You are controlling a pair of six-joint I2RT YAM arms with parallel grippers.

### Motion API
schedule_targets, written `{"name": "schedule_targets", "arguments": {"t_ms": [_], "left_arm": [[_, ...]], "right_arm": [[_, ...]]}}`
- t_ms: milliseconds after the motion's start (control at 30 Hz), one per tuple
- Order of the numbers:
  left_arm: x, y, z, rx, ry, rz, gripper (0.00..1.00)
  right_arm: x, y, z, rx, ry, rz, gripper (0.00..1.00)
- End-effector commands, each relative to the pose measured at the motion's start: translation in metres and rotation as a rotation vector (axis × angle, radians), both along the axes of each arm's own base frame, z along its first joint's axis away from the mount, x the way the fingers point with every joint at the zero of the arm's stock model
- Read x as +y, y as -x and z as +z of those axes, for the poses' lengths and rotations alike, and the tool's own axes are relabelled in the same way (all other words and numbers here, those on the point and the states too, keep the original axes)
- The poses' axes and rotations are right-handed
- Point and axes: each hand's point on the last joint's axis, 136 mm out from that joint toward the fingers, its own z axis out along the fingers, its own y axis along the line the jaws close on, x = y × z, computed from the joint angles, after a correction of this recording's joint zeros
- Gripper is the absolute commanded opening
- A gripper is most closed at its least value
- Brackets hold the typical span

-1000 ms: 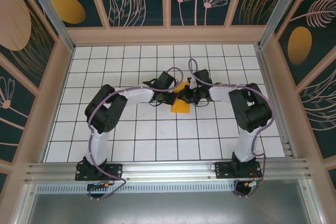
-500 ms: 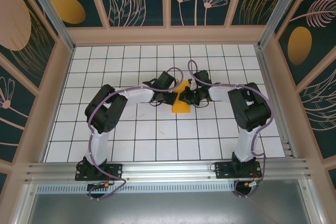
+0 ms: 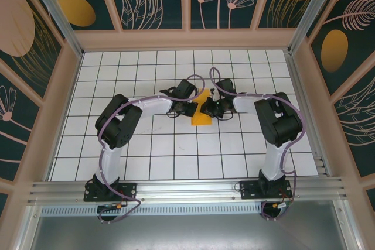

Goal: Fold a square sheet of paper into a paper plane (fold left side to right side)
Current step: Fold the triangle a second time at the center of the table.

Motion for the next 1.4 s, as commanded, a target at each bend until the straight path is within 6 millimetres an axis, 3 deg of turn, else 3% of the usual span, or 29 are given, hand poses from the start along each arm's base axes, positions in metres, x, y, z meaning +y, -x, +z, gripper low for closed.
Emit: {"name": "schedule_targets", "arguments": {"t_ms": [0,433,667,767,967,1367], "left_arm": [[0.013,-0.002,0.0,0.007,-0.061,0.005,0.0],[0.01,-0.002,-0.009,0.026,-0.057,0.0,0.0],[0.008,0.0,-0.013,0.037,-0.052,-0.005,0.0],[0.008,0.0,-0.014,0.04,-0.048,-0.004,0.0],[0.007,0.001,-0.013,0.041,-0.044,-0.006,0.0],[0.009,-0.001,-0.012,0.033,-0.055,0.004,0.0]], "right_arm": [[0.001,0.001,0.0,-0.001,0.006,0.015,0.11],[0.003,0.0,0.003,-0.01,-0.001,0.017,0.11],[0.005,-0.006,0.037,-0.088,-0.043,0.029,0.11],[0.01,-0.006,0.043,-0.094,-0.064,0.037,0.11],[0.016,-0.008,0.028,-0.066,-0.058,0.046,0.11],[-0.002,0.002,-0.012,0.017,0.068,0.026,0.11]]}}
